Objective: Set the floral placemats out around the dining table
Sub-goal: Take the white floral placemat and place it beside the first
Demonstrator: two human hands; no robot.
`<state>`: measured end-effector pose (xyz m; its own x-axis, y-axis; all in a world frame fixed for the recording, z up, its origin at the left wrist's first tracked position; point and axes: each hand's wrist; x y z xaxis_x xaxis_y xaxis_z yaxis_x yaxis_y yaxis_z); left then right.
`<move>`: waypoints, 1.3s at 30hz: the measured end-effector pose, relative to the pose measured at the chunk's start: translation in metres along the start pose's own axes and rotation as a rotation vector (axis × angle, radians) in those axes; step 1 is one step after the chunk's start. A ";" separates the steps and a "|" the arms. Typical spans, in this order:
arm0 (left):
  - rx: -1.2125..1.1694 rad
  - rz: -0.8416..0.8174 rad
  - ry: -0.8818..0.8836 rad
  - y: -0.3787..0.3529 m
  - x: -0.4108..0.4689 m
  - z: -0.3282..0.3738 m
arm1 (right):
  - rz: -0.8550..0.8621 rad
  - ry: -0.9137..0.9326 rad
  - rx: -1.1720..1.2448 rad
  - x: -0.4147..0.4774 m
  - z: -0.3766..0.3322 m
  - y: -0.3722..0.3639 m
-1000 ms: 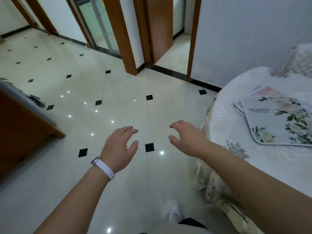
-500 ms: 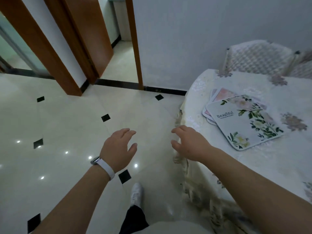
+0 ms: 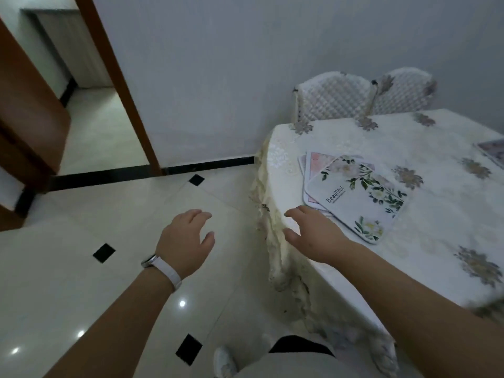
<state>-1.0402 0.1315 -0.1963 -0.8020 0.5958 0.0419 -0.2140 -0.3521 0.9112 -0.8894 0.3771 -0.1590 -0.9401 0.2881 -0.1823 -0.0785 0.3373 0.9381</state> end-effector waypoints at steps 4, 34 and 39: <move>-0.007 -0.055 -0.120 -0.011 0.043 0.022 | 0.061 -0.124 0.005 0.006 0.024 0.011; -0.034 -0.638 -0.237 -0.193 0.307 0.238 | 0.216 -0.984 0.575 0.027 0.298 -0.028; -0.059 -0.721 -0.127 -0.216 0.327 0.249 | 0.275 -1.131 0.755 0.029 0.300 -0.039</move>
<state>-1.1170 0.5822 -0.2773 -0.3809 0.7719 -0.5090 -0.6965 0.1225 0.7070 -0.8136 0.6410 -0.2890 -0.0909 0.8633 -0.4964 0.6010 0.4450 0.6639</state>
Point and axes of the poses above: each hand's wrist, its own x-axis towards the middle knuckle, its own y-axis out of the back of the hand, z = x × y, and after that the axes turned 5 degrees about y, right-handed
